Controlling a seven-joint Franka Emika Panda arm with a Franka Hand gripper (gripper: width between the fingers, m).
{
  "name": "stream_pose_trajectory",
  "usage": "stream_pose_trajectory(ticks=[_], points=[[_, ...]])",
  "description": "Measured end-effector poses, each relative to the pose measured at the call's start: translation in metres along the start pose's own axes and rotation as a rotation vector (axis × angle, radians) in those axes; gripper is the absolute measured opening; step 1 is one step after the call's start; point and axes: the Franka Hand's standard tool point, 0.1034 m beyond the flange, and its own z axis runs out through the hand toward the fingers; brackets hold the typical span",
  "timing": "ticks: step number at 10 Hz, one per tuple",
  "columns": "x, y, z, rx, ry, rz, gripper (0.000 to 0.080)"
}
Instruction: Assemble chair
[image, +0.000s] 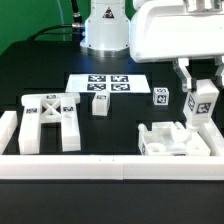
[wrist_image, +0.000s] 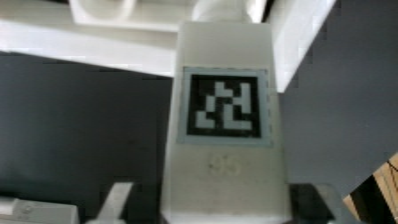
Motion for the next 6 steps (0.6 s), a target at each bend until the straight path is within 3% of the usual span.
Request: stream_pose_trajectory(ticks=[6], points=[[-0.003, -0.001, 0.015, 0.0, -0.011, -0.002, 0.0291]])
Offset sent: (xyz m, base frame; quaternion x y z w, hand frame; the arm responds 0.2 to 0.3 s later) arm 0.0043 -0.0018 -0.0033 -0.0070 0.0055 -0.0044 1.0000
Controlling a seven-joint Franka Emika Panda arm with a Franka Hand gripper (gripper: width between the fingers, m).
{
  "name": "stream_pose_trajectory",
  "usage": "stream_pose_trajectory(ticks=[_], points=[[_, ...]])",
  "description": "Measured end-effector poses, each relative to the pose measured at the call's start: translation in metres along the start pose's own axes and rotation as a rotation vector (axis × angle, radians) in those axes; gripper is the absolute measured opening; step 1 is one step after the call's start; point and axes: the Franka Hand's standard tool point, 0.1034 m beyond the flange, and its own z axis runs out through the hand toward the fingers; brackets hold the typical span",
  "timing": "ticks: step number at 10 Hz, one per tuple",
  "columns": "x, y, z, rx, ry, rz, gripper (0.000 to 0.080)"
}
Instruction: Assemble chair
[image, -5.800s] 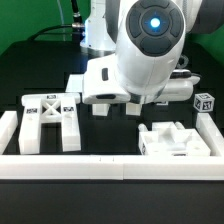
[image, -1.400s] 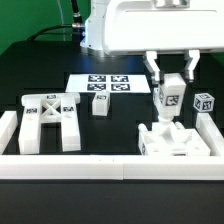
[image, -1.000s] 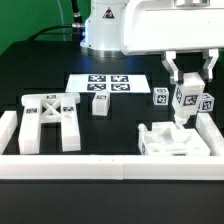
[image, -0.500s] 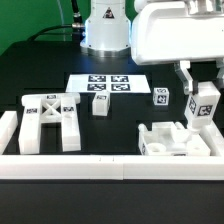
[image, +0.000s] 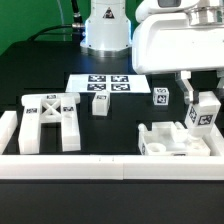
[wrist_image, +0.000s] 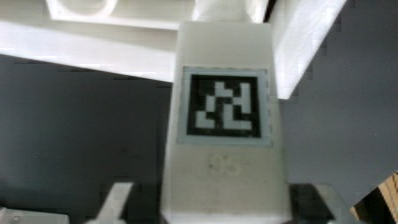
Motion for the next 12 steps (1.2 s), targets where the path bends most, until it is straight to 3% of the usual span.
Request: stream_pose_trajectory(ticks=[12], points=[[-0.009, -0.009, 0.015, -0.004, 0.055, -0.012, 0.0291]])
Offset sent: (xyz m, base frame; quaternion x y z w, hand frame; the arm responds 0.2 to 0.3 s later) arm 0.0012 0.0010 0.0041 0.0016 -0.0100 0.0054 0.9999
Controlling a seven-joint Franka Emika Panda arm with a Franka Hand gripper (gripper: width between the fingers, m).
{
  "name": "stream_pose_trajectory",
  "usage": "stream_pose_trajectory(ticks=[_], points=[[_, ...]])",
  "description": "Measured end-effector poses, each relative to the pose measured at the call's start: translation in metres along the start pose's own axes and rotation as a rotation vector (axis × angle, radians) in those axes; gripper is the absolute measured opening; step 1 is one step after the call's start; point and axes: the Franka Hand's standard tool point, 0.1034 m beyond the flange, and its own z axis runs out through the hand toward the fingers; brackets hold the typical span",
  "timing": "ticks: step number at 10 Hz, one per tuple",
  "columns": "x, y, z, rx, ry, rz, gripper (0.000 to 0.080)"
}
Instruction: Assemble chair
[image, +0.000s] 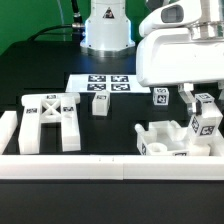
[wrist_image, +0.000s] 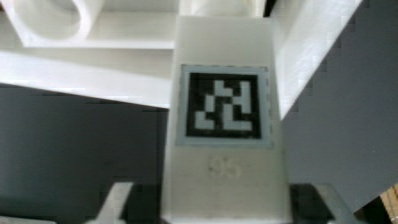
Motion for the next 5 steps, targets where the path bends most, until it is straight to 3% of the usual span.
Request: stream_pose_trajectory(ticks=[5], points=[[-0.0028, -0.0097, -0.002, -0.01, 0.113, -0.009, 0.0291]])
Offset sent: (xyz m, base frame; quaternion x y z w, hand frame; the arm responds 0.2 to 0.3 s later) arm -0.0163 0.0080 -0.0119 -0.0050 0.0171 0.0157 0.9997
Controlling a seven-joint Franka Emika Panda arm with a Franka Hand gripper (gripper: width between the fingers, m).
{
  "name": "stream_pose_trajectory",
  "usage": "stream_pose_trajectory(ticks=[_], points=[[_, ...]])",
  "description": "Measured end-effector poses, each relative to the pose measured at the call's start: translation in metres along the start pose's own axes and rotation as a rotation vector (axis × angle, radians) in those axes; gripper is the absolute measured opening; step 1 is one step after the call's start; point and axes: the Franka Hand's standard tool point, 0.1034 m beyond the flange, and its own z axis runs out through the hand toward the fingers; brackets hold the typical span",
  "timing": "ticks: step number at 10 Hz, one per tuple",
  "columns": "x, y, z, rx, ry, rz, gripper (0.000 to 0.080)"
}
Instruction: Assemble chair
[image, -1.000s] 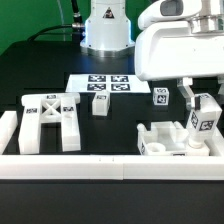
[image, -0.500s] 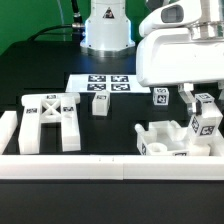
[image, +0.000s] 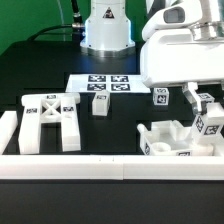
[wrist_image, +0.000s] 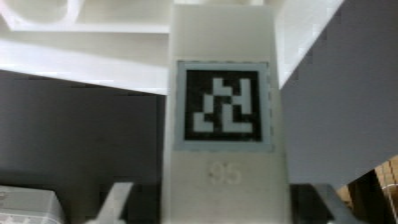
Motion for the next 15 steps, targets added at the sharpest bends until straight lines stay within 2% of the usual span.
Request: stream_pose_trajectory(ticks=[3, 11, 12, 15], points=[[-0.0075, -0.0032, -0.0057, -0.013, 0.06, 0.013, 0.0291], [-0.0064, -0.0031, -0.0047, -0.011, 0.047, 0.006, 0.0291], [-0.0102, 0.0007, -0.0066, -0.019, 0.074, 0.008, 0.0291], [-0.013, 0.0062, -0.0066, -0.017, 0.074, 0.025, 0.0291]])
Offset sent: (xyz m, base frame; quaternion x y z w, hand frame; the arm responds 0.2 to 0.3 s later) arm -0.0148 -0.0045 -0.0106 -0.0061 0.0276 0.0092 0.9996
